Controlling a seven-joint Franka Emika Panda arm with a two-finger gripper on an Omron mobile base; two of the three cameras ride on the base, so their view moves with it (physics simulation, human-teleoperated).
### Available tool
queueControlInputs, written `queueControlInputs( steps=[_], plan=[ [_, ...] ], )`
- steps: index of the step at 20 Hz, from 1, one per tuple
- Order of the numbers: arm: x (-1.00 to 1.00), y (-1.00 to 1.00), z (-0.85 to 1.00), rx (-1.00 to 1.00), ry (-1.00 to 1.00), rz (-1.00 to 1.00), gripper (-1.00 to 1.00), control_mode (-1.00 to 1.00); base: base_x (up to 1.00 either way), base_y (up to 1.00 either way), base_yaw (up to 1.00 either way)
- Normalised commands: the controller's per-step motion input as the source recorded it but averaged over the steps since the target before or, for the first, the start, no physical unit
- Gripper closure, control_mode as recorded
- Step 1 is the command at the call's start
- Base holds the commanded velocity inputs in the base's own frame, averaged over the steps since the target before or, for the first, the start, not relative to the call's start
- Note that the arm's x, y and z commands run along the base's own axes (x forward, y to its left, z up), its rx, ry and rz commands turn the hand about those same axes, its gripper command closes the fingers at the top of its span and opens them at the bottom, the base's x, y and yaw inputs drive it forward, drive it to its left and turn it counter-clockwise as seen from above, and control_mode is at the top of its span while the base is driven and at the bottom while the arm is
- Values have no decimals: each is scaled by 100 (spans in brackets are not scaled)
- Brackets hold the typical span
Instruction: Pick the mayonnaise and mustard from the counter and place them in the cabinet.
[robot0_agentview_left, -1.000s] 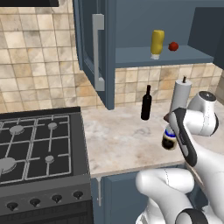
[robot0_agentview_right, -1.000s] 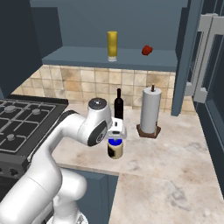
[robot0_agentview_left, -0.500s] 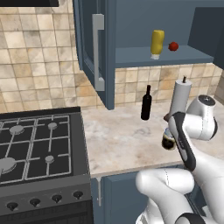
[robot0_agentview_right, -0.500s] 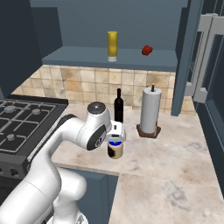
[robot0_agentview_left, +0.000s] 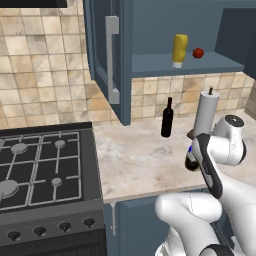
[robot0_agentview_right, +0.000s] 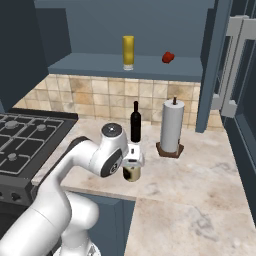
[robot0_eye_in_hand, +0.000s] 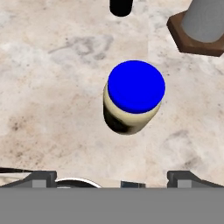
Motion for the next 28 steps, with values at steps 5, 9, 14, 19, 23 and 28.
queueControlInputs(
  steps=[5,9,14,19,23,28],
  plan=[
    [11,-8,-16,2,0,0,-100,-100,0,0,0],
    [31,-12,-7,5,0,0,-100,-100,0,0,0],
    [29,-7,-6,4,0,0,-100,-100,0,0,0],
    [25,0,-12,2,0,0,-100,-100,0,0,0],
    [20,0,-17,0,0,0,-100,-100,0,0,0],
    [16,-1,-18,0,0,0,-100,-100,0,0,0]
  ],
)
